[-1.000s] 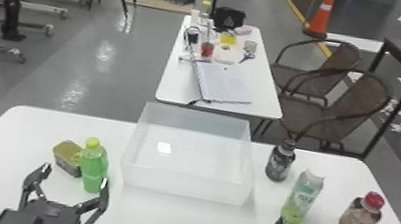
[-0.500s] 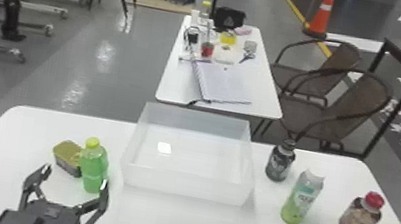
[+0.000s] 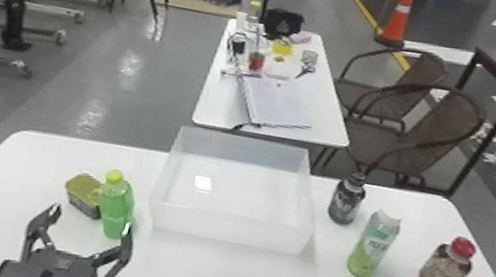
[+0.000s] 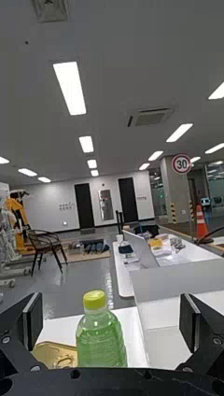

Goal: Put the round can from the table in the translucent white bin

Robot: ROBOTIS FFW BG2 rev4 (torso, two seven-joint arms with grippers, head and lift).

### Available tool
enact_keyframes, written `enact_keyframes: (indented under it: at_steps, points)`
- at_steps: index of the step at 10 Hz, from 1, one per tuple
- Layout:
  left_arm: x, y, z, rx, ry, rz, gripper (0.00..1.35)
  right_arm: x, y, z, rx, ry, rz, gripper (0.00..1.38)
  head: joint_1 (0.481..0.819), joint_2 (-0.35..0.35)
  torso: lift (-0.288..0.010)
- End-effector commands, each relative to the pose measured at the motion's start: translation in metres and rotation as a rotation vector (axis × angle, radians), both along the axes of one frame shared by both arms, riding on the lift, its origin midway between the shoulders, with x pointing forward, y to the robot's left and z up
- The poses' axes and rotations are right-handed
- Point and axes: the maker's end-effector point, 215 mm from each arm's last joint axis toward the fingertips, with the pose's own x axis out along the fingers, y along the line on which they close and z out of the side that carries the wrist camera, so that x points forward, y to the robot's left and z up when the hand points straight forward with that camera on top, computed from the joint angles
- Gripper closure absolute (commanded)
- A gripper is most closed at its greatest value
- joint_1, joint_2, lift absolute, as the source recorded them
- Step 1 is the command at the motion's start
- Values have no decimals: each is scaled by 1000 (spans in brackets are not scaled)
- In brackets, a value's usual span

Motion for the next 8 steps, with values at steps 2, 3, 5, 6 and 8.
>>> enact_keyframes:
  at_steps: [2, 3, 5, 6, 8]
  points:
    - [0, 2, 0, -1, 0, 5, 186, -17, -12, -7, -30, 88, -24, 157, 549, 0, -100]
    - [-1, 3, -1, -1, 2, 7, 186, -26, -22, -10, -49, 130, -35, 157, 549, 0, -100]
    - [-1, 4, -1, -1, 2, 10, 186, -52, -29, -32, -66, 222, -31, 160, 549, 0, -100]
    - [-1, 4, -1, -2, 2, 8, 186, -54, -31, -37, -52, 233, -36, 160, 549, 0, -100]
    - [-1, 5, 0, -4, 0, 10, 186, -50, -30, -49, -27, 243, -23, 160, 549, 0, -100]
